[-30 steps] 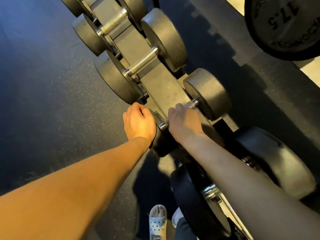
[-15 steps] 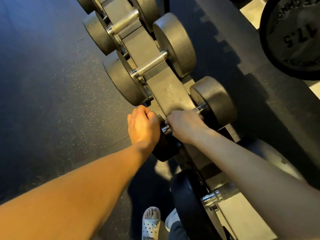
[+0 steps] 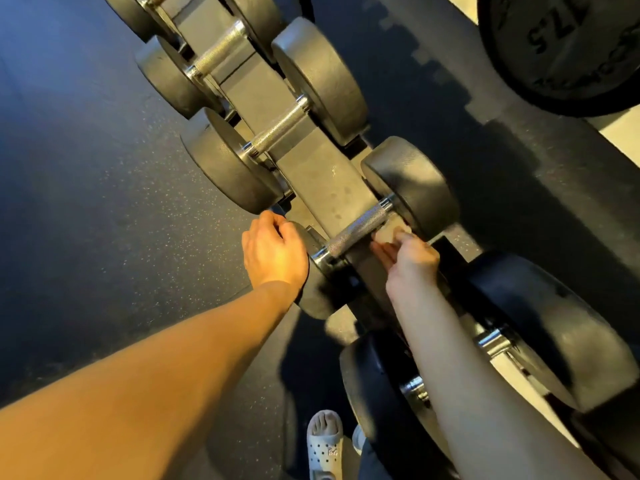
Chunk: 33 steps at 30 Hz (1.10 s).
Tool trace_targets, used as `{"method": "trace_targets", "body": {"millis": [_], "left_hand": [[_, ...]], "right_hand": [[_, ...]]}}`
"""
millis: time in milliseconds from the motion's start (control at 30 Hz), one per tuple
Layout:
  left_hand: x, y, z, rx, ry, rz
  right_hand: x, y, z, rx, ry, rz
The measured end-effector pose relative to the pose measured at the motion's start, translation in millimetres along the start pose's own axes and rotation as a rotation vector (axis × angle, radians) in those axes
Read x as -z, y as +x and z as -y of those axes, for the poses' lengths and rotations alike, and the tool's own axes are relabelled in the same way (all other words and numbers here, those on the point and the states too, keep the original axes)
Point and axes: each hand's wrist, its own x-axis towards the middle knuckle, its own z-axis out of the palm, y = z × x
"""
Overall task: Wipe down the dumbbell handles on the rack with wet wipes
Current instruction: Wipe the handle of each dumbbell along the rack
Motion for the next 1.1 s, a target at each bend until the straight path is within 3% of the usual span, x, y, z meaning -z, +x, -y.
{"method": "trace_targets", "body": {"millis": [67, 233, 300, 433, 567, 767, 900, 1000, 1100], "left_hand": [[0, 1, 2, -0.006, -0.002, -0.005], [1, 0, -1, -0.011, 0.008, -0.009], [1, 0, -2, -0.006, 0.006, -0.008], [0, 0, -1, 0.007, 0.011, -0.008], [-1, -1, -1, 0.007, 0.014, -0.012], [-2, -1, 0, 0.014, 0.014, -0.013], [0, -2, -1, -0.001, 0.011, -0.015], [0, -2, -2, 0.006, 0.007, -0.007], [1, -2, -2, 0.010, 0.007, -0.008]], "right_hand": [[-11, -4, -2, 0.030, 0.086, 0.022], [-3, -34, -27, 0.132, -0.467, 0.090], [1, -27, -13, 0.124, -0.374, 0.086], [-7, -14, 6, -0.007, 0.040, 0.050], [-16, -19, -9, -0.110, 0.108, 0.144], [-4, -18, -6, 0.059, 0.031, 0.098], [-14, -16, -6, -0.045, 0.059, 0.163], [-16, -7, -15, -0.011, 0.204, 0.289], [-10, -7, -17, -0.001, 0.224, 0.281]]}}
